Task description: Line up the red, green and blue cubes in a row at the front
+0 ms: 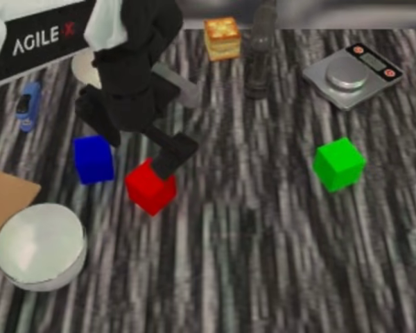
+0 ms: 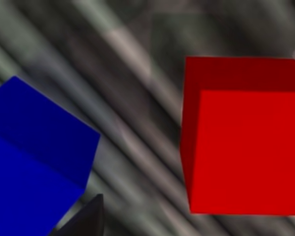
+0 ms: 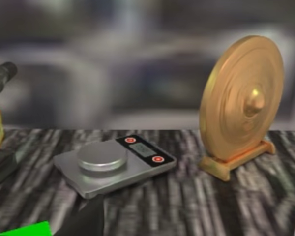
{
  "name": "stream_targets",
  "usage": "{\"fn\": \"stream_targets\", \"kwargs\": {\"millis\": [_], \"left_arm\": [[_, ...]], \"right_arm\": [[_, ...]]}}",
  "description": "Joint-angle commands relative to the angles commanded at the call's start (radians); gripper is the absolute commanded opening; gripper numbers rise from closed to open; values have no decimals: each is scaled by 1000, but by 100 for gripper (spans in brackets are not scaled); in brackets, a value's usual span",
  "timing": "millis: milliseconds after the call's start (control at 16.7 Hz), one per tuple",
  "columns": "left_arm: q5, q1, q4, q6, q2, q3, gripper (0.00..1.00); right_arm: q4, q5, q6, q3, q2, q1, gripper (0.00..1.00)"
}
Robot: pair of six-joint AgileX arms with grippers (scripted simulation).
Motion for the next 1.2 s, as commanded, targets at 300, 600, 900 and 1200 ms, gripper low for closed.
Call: {"fn": "stream_targets", "kwargs": {"millis": [300, 600, 900, 1200], "left_arm": [[1, -1, 203, 2, 67, -121, 100], [1, -2, 286, 2, 103, -180, 100], [1, -2, 286, 2, 103, -180, 77], [1, -2, 286, 2, 103, -180, 40]], "right_arm": [[0, 0, 0, 0, 0, 0, 100], [0, 0, 0, 0, 0, 0, 100], [0, 0, 0, 0, 0, 0, 100], [0, 0, 0, 0, 0, 0, 100]]}}
